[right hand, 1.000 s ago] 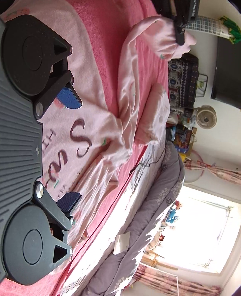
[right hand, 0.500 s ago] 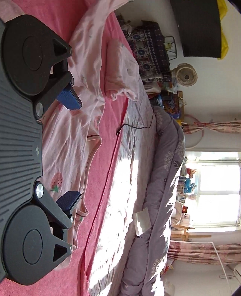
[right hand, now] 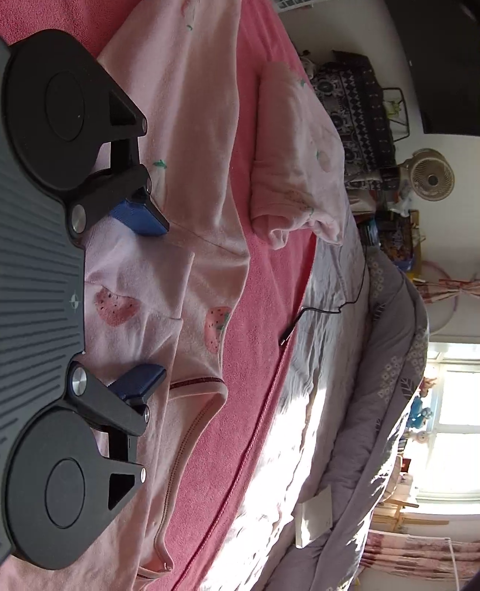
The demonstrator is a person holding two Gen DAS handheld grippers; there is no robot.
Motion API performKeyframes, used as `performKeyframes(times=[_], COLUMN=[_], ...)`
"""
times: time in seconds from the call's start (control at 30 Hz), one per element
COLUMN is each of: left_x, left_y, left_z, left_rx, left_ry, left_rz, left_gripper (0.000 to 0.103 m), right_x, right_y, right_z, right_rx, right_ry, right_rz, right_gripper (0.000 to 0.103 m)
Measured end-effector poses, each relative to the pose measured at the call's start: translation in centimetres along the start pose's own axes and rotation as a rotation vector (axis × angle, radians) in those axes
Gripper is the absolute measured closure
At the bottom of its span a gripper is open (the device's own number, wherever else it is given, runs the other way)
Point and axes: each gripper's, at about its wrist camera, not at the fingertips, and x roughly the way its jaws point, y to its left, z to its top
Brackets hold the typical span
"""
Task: Fold clothes
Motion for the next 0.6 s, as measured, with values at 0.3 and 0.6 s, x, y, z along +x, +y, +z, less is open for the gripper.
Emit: performKeyframes(times=[0.3, 0.6], left_x=[2.1, 2.5], left_y=[0.9, 0.3], left_z=[-0.3, 0.1], left_rx=[-0.025, 0.034], left_ry=[0.125, 0.044], left_rz=[0.264, 0.214], left_gripper=[0.094, 0.094], right_x=[-0.2, -3.4], right_y=[-0.7, -3.9], right_z=[0.0, 0.4], right_rx=[0.023, 0.158], right_ry=[0.004, -0.032], right_rz=[0.005, 0.085], right_gripper=[0.017, 0.017])
